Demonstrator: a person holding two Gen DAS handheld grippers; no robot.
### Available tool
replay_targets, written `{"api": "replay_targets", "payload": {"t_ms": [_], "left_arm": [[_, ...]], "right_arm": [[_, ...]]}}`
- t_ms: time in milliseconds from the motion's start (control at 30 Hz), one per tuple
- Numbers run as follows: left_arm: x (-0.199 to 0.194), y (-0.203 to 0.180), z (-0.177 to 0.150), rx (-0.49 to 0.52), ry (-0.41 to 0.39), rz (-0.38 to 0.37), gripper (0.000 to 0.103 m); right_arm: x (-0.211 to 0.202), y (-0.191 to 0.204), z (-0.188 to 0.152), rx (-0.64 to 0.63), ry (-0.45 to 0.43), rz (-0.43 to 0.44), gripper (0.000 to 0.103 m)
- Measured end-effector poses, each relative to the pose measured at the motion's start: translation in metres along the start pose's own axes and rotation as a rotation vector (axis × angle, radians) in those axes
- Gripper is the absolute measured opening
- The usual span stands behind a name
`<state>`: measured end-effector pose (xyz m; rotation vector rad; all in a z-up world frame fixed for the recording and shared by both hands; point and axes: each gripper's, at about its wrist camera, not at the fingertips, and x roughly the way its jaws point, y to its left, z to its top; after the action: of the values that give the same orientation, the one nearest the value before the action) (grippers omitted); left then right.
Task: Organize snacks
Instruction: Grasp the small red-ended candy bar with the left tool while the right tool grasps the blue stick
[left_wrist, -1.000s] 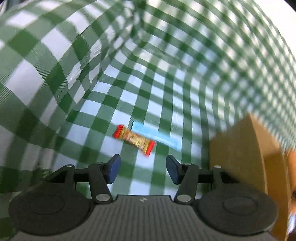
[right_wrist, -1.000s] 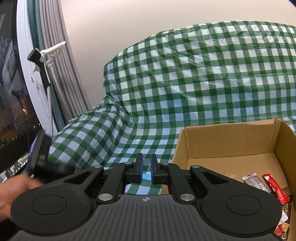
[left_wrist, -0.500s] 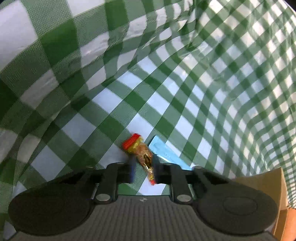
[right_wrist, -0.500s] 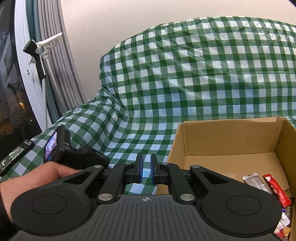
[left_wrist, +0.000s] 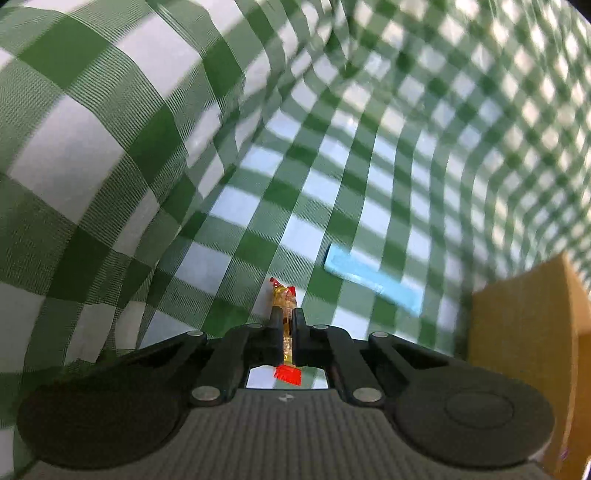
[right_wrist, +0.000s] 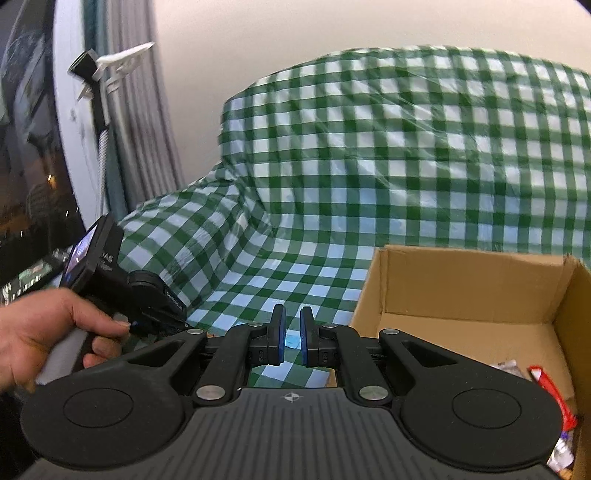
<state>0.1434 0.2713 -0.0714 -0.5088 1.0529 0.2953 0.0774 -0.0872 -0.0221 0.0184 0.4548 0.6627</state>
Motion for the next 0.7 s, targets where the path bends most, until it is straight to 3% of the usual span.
{"api": "replay_targets", "payload": {"t_ms": [267,500,700], "left_arm": [[0.01,-0.014,-0.007,0.125,0.013,0.055,0.013],[-0.002,0.011,0.003,-0.05,-0.029,0.006,0.01],[-0.013,0.023,0.009,-0.123,-0.038,-0.046,0.01]], "right_arm": [[0.038,0.043,0.032,-0.196,0.148,-0.012,0.009],[0.116,0.067,0.076,-0.309,0.277,-0.018,0.01],[0.198,0.077,0.067,-0.402,0.471,-0.009,0.029]]}}
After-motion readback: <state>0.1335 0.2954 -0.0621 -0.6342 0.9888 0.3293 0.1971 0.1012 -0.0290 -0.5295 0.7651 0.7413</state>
